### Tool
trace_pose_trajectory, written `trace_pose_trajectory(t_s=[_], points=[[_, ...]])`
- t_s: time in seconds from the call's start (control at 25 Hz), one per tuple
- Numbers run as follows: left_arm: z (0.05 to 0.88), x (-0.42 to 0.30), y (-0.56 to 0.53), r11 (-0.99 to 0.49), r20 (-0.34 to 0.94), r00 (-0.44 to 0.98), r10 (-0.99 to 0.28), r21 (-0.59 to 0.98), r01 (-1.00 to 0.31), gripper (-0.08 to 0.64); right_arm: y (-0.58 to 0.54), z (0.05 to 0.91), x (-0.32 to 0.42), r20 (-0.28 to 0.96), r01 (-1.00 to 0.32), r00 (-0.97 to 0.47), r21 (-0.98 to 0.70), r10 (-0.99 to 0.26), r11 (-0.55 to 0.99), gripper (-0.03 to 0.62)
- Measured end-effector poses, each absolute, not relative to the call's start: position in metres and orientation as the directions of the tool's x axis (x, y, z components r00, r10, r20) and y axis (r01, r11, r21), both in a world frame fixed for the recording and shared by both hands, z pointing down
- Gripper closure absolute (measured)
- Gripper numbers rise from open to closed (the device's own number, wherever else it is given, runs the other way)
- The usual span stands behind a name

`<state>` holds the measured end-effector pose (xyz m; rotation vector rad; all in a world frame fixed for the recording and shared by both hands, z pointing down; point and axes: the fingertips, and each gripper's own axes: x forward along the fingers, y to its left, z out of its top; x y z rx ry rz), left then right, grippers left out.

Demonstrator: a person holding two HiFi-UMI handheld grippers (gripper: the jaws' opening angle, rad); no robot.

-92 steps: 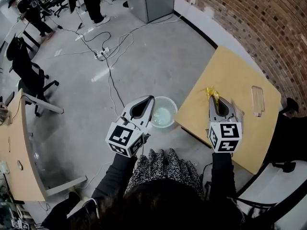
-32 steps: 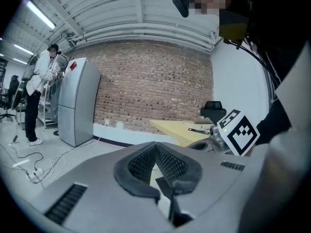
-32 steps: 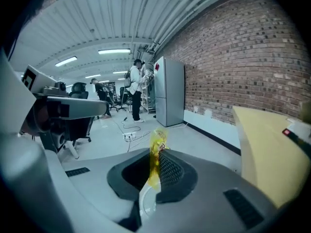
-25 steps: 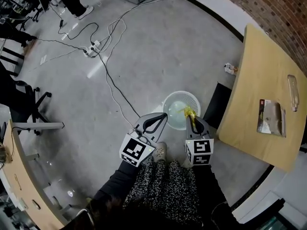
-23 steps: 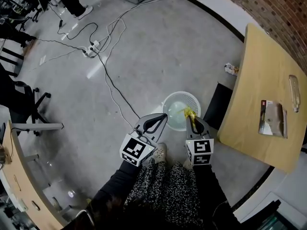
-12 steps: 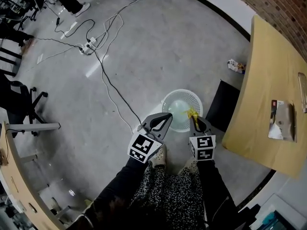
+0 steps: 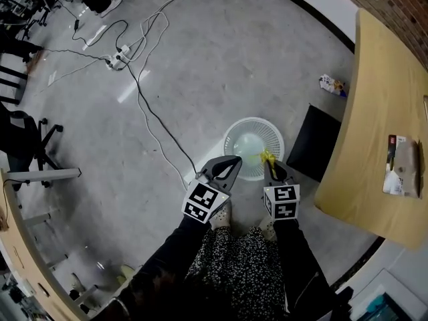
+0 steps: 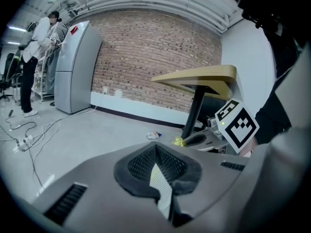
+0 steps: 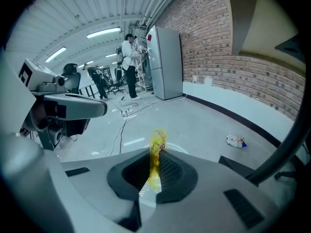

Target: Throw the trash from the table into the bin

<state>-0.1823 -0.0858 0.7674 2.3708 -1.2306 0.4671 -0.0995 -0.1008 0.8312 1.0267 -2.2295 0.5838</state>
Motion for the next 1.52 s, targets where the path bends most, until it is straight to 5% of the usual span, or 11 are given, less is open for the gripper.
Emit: trace_pose_trajectory(t_s=[0.4, 0.48, 0.64, 1.52], points=[[0.762, -0.179, -0.087, -0.518, 0.45, 0.56, -0.696, 0.227, -0.825, 0.555, -0.101, 0.853, -0.106, 0.727, -0.779, -0.49, -0.118, -0.48, 0.616, 0.557], [0.756, -0.177, -0.085, -0.527, 0.437, 0.569, -0.697, 0.226, -0.819, 0.554, -0.096, 0.861, -0.111, 0.75, -0.771, -0.491, -0.137, -0.443, 0.622, 0.42], [0.755, -0.179, -0.082, -0.52, 0.434, 0.564, -0.702, 0.229, -0.823, 0.555, -0.09, 0.867, -0.115, 0.757, -0.769, -0.505, -0.175, -0.415, 0.615, 0.345], [0.683, -0.207, -0.091, -0.497, 0.407, 0.533, -0.741, 0.201, -0.844, 0.554, -0.089, 0.756, -0.149, 0.637, -0.737, -0.61, -0.237, -0.472, 0.633, 0.343]])
